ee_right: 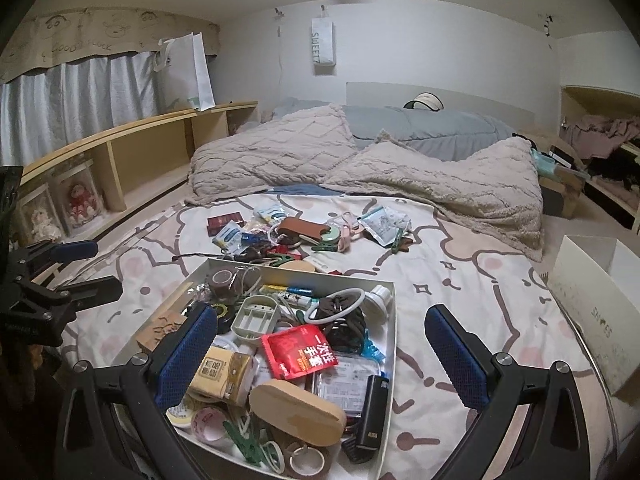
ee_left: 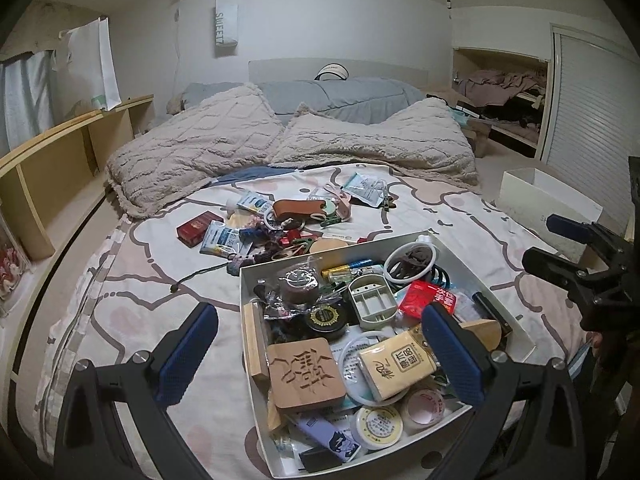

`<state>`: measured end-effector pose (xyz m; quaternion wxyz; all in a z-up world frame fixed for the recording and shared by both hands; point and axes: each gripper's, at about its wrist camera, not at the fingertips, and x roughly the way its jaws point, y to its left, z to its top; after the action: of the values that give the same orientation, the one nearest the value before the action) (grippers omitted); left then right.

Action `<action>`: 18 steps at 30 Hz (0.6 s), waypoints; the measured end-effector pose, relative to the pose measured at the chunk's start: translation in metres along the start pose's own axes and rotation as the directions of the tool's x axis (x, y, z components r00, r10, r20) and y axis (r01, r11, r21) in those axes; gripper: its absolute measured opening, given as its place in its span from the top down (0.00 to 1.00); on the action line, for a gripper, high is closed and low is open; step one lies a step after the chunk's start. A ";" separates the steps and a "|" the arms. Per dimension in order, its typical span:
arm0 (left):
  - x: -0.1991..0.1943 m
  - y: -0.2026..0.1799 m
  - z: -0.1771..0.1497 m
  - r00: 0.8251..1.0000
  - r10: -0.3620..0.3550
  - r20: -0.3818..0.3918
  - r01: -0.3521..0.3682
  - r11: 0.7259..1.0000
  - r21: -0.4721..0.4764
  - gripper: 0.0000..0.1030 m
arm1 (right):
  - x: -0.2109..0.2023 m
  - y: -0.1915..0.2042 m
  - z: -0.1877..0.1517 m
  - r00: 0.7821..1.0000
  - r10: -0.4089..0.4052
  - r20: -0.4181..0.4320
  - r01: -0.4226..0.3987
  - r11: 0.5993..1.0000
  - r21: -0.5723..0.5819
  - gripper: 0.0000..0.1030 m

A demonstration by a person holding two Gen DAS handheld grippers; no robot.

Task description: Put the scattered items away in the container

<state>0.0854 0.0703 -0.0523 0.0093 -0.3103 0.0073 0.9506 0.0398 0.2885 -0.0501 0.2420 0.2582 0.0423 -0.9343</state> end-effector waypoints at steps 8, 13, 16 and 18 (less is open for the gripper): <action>0.000 -0.004 0.000 1.000 0.014 -0.003 -0.014 1.000 0.019 0.01 | 0.000 -0.001 -0.002 1.000 -0.002 -0.006 0.002 1.000 0.006 0.00; 0.001 -0.003 0.000 1.000 0.010 -0.008 -0.010 1.000 0.018 0.01 | 0.000 -0.002 -0.003 1.000 -0.008 -0.012 0.008 1.000 0.010 0.00; 0.002 -0.002 0.000 1.000 0.011 -0.010 -0.011 1.000 0.017 0.01 | 0.001 -0.002 -0.004 1.000 -0.009 -0.019 0.009 1.000 0.007 0.00; 0.003 -0.001 -0.001 1.000 0.001 -0.013 -0.001 1.000 0.014 0.01 | 0.001 -0.002 -0.005 1.000 -0.009 -0.023 0.009 1.000 0.005 0.00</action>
<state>0.0833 0.0712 -0.0546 0.0108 -0.3163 0.0142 0.9485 0.0401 0.2902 -0.0549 0.2366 0.2693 0.0441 -0.9325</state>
